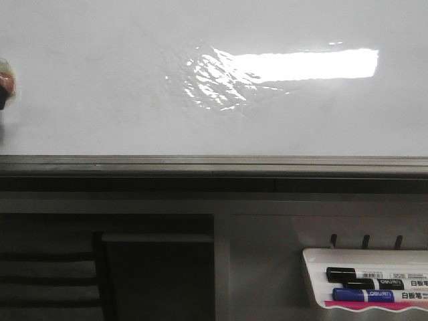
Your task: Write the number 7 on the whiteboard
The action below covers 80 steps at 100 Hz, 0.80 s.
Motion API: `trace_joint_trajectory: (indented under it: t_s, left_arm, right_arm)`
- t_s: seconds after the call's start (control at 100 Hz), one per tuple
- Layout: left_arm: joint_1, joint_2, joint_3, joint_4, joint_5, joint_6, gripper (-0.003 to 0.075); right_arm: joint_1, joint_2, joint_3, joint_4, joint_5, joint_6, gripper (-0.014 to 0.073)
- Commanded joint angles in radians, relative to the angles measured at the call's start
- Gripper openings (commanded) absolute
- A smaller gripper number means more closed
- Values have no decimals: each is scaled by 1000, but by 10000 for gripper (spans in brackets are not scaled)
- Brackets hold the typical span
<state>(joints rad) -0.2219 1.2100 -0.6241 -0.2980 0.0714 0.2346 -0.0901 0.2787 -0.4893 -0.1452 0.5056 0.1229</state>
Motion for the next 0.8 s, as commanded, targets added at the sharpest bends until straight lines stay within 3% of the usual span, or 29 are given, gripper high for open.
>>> trace_joint_trajectory:
  t_s: [0.0, 0.54, 0.79]
  left_arm:
    - [-6, 10, -49, 3, -100, -2, 365]
    - [-6, 77, -53, 3, -140, -2, 358]
    - [-6, 84, -53, 3, -124, -2, 150]
  right_arm:
    - [-6, 18, -34, -9, -78, -10, 460]
    - [-6, 18, -34, -9, -78, -10, 460]
    - [-6, 18, -34, -9, -78, -10, 460]
